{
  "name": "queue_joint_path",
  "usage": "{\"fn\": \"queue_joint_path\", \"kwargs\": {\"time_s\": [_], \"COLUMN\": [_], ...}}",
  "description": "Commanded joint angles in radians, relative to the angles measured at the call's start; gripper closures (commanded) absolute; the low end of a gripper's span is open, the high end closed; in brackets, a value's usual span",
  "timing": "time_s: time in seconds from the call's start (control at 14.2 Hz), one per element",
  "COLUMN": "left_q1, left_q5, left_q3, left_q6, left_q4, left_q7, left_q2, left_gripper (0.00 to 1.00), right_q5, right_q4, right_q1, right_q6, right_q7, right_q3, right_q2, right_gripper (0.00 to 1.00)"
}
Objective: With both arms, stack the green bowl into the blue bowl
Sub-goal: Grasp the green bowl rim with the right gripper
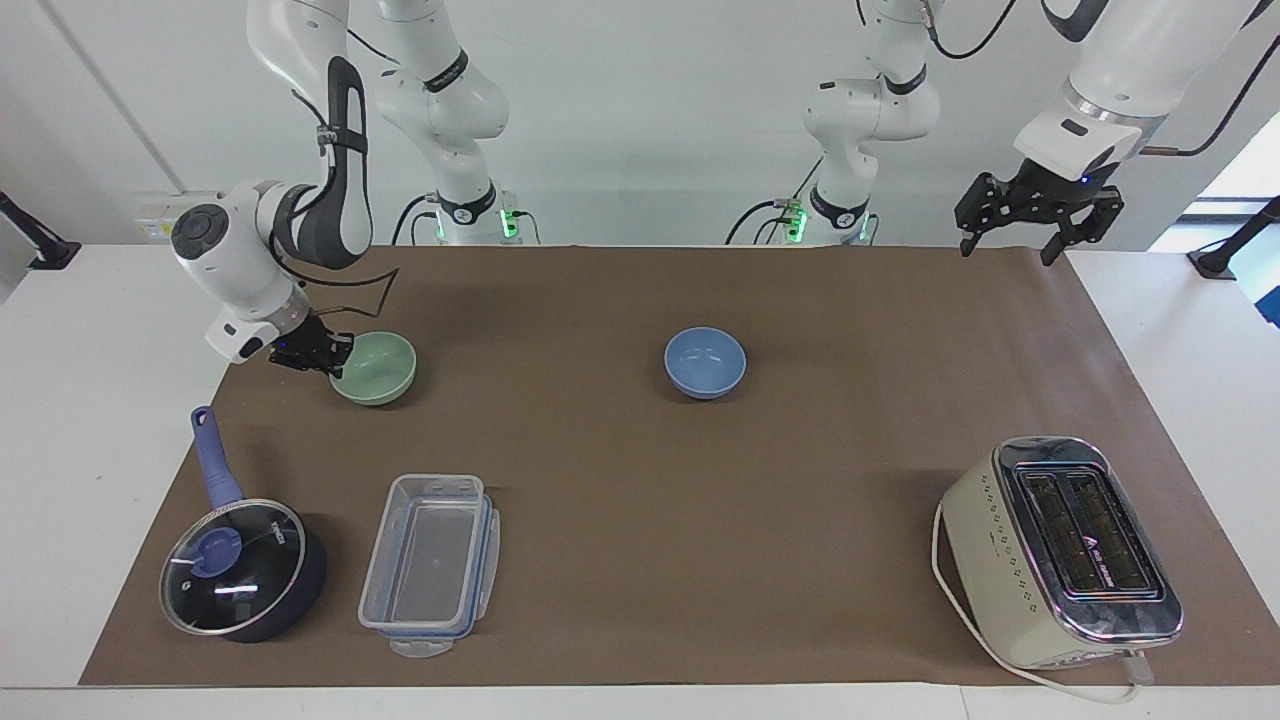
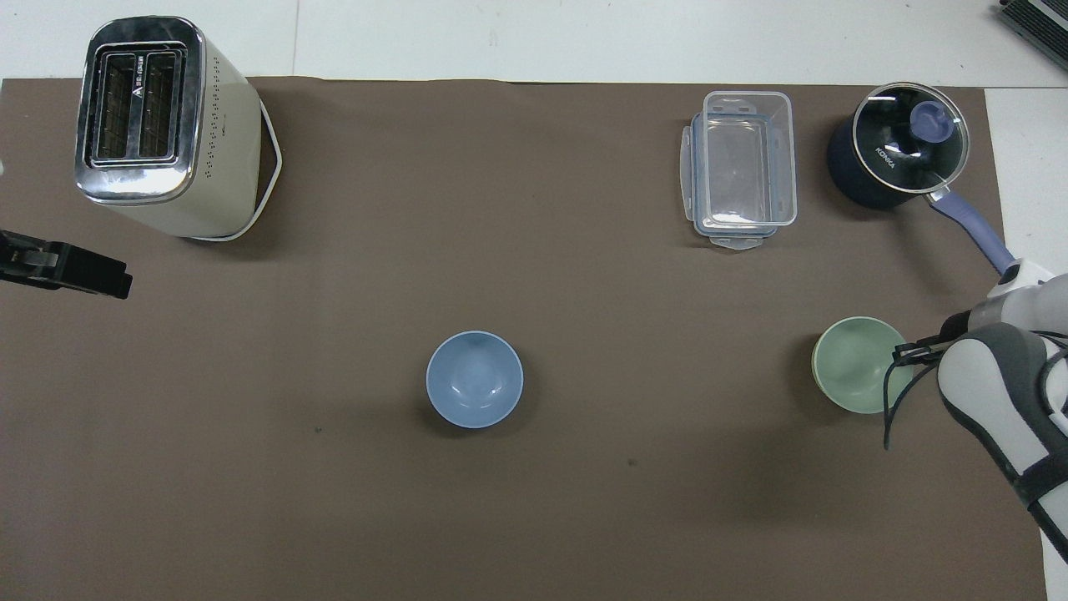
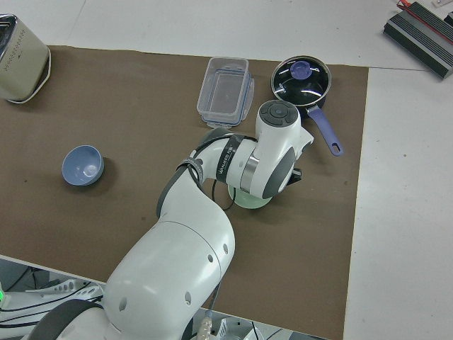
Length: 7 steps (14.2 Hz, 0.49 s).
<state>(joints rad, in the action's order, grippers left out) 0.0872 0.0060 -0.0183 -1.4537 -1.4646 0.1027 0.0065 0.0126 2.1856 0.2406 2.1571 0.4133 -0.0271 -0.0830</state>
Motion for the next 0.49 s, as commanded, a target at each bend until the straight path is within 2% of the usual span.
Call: {"fn": "queue_joint_path", "kwargs": {"time_s": [0.0, 0.14, 0.28, 0.42], "left_q1": [-0.011, -0.012, -0.012, -0.009], "left_q5": [-0.021, -0.023, -0.040, -0.038], "left_q3": [-0.005, -0.005, -0.005, -0.006], "left_q6": [0.003, 0.004, 0.004, 0.003], "left_q4": [-0.036, -0.036, -0.034, -0.033], "left_q7": [-0.034, -0.032, -0.038, -0.034], "left_q2": [-0.031, -0.031, -0.029, -0.029], "left_gripper": [0.00, 0.00, 0.00, 0.00], "right_q5": [0.015, 0.017, 0.079, 0.101], "right_q4": [-0.081, -0.131, -0.193, -0.227], "right_q1": [0.002, 0.002, 0.002, 0.002], "right_q6": [-0.095, -0.155, -0.222, -0.264], "right_q7": [0.015, 0.015, 0.006, -0.062], "right_q3": [0.012, 0.024, 0.042, 0.082], "right_q2": [0.000, 0.000, 0.000, 0.000], "right_gripper": [1.00, 1.00, 1.00, 1.00]}}
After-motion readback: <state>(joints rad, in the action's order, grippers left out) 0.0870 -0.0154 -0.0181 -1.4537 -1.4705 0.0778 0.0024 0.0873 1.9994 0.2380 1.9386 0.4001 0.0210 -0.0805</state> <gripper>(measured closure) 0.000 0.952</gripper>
